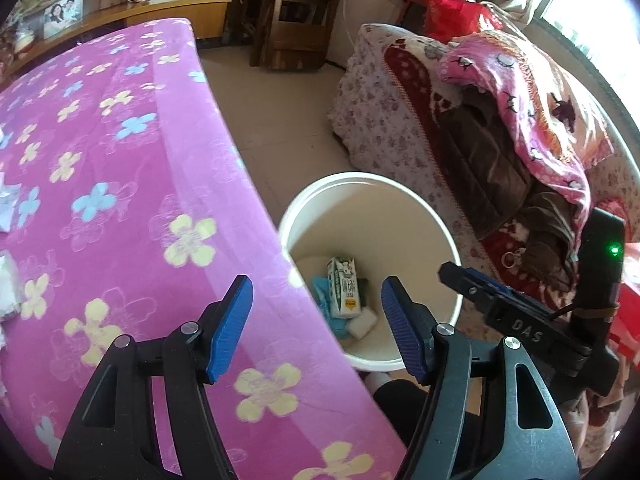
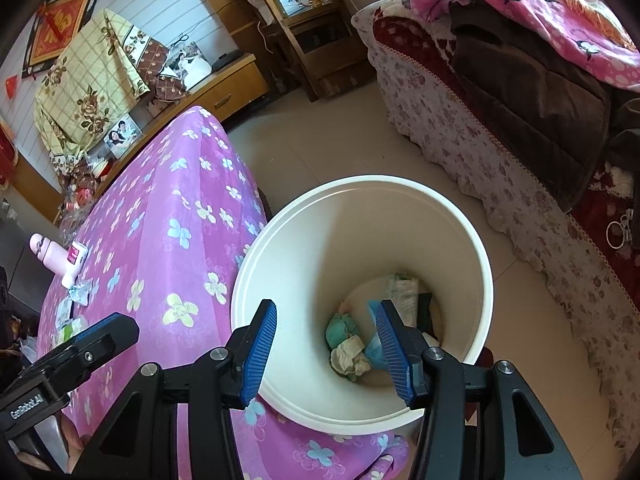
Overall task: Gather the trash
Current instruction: 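Move both empty tools back toward the table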
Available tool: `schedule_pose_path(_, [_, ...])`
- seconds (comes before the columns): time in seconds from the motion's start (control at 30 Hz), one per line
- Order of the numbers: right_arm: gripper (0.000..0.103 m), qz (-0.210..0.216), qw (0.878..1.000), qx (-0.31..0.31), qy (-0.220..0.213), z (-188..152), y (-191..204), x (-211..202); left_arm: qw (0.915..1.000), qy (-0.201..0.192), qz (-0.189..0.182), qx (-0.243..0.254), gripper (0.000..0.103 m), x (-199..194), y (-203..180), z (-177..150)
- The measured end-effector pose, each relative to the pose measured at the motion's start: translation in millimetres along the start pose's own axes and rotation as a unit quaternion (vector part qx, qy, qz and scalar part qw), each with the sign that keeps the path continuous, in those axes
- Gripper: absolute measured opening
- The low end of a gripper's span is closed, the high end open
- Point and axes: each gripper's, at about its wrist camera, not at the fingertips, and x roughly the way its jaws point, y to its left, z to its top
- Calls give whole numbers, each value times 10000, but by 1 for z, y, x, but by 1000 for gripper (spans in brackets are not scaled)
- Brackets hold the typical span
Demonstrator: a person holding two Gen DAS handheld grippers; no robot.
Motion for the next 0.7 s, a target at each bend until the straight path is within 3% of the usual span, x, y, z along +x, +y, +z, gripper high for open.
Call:
schedule_pose_path(0.4, [52,5,9997,-248,76,-9,19,0,9978,-252,609,84,66,-32,23,-16])
schedule_pose_path(0.7, [60,234,9968,-746,-157,-26,74,-21,9938,-500,997,8,66,-67,59,-38])
